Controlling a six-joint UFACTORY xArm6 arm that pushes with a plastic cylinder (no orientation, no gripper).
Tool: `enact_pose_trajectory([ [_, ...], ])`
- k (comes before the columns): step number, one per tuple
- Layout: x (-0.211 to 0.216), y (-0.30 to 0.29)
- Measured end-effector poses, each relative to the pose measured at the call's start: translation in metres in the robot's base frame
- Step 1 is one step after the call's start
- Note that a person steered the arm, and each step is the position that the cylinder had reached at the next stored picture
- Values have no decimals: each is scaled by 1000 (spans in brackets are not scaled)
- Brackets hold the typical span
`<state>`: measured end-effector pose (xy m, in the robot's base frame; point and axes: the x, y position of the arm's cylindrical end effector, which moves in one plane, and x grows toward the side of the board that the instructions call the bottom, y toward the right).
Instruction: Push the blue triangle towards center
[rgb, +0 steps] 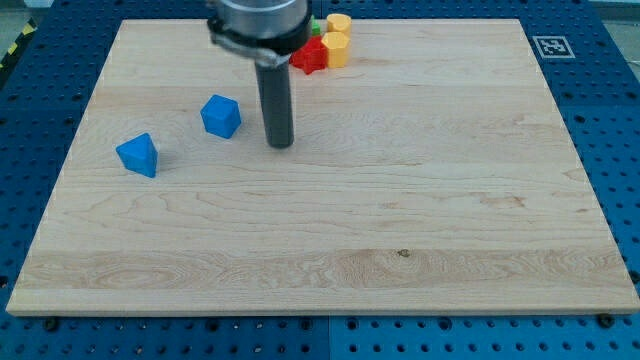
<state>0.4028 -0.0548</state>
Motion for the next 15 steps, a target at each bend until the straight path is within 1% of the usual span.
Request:
enact_pose_trajectory([
  [1,-33,-62],
  [2,-30,-99],
  [5,-31,-98],
  [6,-56,-126],
  [7,-64,-205],
  [8,-20,-233],
  [9,34,-190],
  [10,52,-91],
  [11,51,-98],
  [12,88,-171],
  [13,127,-124],
  [14,87,5],
  [15,62,80],
])
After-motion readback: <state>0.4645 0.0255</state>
